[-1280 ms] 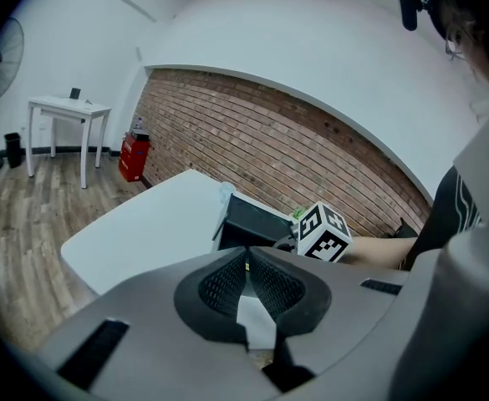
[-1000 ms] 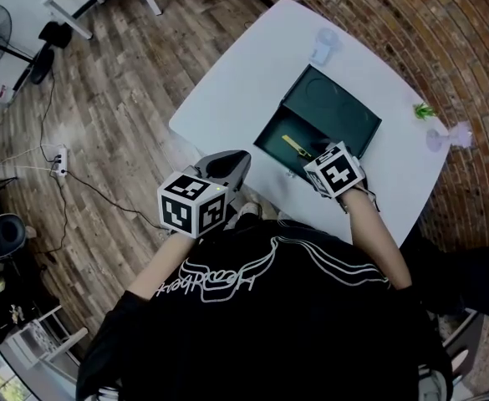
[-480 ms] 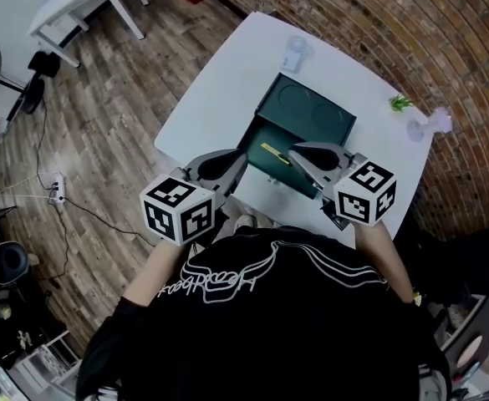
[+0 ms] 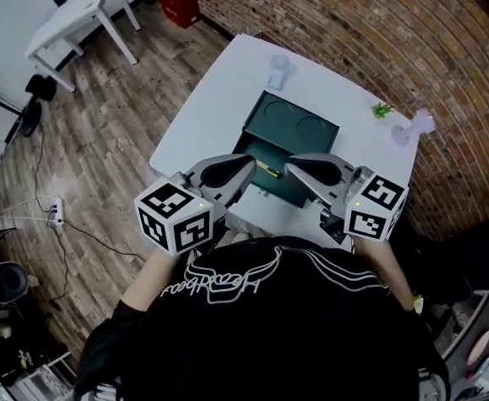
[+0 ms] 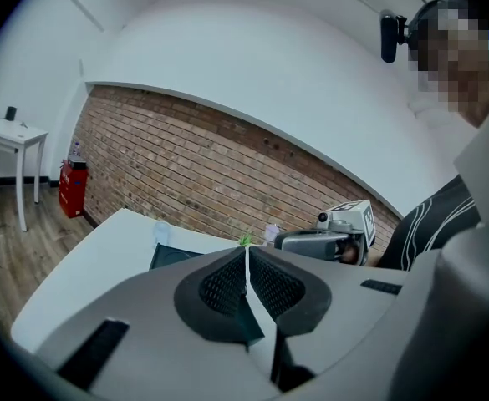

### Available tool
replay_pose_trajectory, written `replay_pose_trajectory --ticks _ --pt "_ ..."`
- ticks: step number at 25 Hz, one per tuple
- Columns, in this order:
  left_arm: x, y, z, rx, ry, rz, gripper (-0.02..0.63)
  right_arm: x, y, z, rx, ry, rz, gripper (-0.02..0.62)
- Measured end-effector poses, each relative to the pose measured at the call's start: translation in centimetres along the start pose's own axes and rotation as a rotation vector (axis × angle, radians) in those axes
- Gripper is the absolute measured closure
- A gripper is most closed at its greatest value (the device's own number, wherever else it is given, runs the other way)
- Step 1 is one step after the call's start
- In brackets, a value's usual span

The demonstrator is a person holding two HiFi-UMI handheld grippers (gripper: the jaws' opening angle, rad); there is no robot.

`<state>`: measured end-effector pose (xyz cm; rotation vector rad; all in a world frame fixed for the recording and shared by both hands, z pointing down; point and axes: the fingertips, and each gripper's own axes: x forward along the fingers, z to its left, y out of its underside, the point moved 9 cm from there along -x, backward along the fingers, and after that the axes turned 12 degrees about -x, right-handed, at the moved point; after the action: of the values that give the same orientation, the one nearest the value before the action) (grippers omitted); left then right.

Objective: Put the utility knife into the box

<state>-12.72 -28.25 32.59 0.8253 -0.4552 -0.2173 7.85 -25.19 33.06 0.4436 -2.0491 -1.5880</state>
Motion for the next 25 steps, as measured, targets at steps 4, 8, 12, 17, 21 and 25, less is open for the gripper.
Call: replay_pose_trajectory --ticks 4,8,12,17,21,25 --pt "0.6 -0.1 -0.3 0.017 0.017 0.004 0.569 -0.4 0.2 -0.1 0.000 0.017 -0.002 0.592" --pt "0.9 0.0 -0.4 0.021 0.028 0.006 0.569 -0.4 0.4 0.0 -0.027 0.026 0.023 0.592" --pt "1.0 0.1 -0.3 0.028 0.019 0.005 0.569 -0.4 0.6 0.0 -0.017 0.035 0.039 0.592" --pt "0.8 0.3 0.1 0.025 0.007 0.005 0.569 -0.4 0.5 0.3 -0.026 0.042 0.051 0.592" --pt "0.9 0.3 0.2 0.022 0.008 0.001 0.569 -0.5 0.2 0.2 -0.038 0.047 0.051 0.592" --pt "1.3 0.0 0.2 0.028 0.014 -0.001 0.569 -0.4 -0.1 0.0 -0.047 0.048 0.052 0.592"
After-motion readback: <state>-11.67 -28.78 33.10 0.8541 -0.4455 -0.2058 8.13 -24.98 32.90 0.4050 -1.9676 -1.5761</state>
